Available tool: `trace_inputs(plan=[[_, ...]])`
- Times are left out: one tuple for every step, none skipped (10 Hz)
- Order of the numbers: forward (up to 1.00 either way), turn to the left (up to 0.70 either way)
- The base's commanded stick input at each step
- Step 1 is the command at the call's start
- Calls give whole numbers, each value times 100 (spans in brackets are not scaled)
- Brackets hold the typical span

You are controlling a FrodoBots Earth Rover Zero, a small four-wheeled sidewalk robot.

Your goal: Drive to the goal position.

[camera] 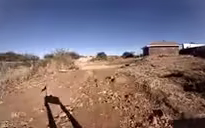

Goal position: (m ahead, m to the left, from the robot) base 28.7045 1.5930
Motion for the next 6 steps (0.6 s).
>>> trace_inputs(plan=[[50, 0], [50, 0], [50, 0], [50, 28], [50, 30], [50, 0]])
